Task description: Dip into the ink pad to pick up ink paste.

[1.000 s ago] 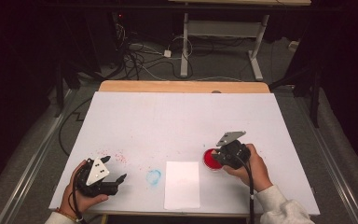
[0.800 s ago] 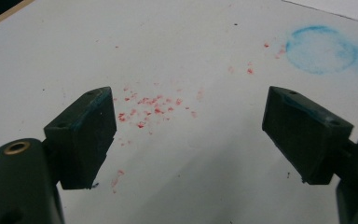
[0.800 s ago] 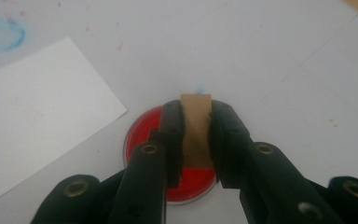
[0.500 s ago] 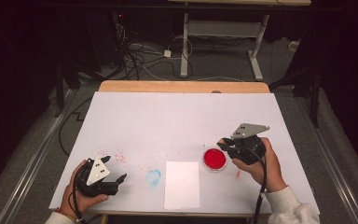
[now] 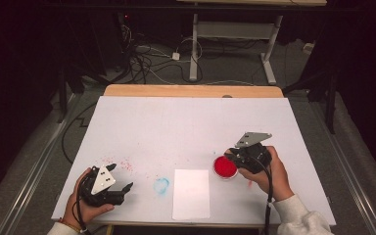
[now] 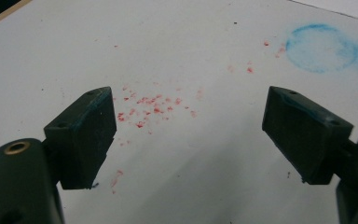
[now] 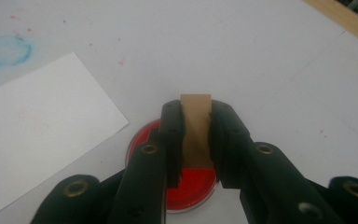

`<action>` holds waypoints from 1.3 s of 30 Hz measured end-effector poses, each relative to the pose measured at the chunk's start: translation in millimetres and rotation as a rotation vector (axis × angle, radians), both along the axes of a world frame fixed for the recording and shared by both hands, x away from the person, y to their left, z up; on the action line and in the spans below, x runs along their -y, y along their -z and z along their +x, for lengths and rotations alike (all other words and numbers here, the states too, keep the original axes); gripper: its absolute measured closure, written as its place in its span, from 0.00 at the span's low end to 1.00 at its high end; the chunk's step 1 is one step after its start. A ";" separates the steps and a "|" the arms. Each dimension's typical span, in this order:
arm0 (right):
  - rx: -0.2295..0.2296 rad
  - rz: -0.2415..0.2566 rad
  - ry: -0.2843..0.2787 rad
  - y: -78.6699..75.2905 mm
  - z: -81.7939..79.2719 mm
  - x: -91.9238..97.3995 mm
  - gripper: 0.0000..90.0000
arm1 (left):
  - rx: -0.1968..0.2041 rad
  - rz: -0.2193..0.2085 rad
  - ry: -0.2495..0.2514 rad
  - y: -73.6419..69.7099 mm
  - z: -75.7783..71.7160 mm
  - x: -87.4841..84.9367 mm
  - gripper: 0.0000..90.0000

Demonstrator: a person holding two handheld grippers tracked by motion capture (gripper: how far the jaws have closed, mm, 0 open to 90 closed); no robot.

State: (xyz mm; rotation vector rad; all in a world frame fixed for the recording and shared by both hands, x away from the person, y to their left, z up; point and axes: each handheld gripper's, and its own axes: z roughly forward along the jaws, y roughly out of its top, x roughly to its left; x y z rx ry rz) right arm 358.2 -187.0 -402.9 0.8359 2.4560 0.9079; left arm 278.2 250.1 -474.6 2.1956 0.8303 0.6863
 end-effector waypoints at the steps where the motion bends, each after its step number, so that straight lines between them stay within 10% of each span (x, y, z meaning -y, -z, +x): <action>1: -0.014 -0.007 -0.003 3.8 1.9 -1.0 0.85 | 0.000 0.001 0.000 0.0 0.0 0.1 0.19; 17: -0.124 -0.094 -0.002 41.8 17.5 -9.8 0.85 | 0.006 0.014 0.010 0.4 0.8 0.0 0.19; 39: -0.099 -0.108 0.005 45.2 13.7 -11.8 0.85 | 0.005 0.016 0.011 0.6 0.4 1.1 0.19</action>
